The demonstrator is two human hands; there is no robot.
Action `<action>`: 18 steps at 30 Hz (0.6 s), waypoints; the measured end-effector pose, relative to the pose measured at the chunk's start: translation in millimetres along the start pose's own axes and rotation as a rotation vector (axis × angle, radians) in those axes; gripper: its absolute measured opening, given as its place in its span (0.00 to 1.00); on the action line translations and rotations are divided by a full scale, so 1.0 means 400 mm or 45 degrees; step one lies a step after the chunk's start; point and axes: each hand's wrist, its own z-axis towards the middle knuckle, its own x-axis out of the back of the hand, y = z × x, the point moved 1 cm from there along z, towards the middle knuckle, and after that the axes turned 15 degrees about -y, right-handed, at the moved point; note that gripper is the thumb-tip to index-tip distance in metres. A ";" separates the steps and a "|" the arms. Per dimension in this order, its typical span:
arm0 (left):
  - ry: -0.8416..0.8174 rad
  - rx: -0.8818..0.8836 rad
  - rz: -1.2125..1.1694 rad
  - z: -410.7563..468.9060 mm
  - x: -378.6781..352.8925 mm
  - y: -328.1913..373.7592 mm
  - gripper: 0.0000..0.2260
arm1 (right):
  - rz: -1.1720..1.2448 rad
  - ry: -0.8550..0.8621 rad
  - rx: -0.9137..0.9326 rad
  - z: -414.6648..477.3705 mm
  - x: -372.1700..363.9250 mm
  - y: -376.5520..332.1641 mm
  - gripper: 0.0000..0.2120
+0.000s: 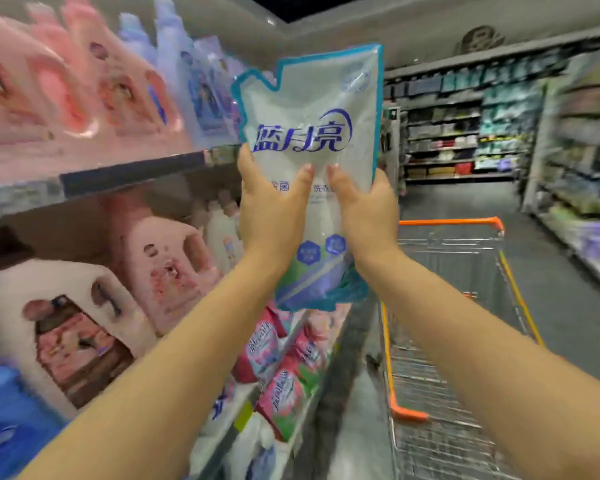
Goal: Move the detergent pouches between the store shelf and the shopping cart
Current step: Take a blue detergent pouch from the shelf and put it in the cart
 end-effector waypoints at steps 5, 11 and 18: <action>-0.259 0.088 -0.145 0.016 -0.331 -0.128 0.31 | -0.171 0.228 -0.193 0.053 0.233 0.201 0.18; -0.523 0.286 -0.288 0.041 -0.700 -0.333 0.33 | -0.334 0.379 -0.497 0.143 0.460 0.488 0.16; -0.886 0.598 -0.249 -0.031 -1.067 -0.596 0.33 | -0.408 0.539 -0.930 0.149 0.676 0.846 0.20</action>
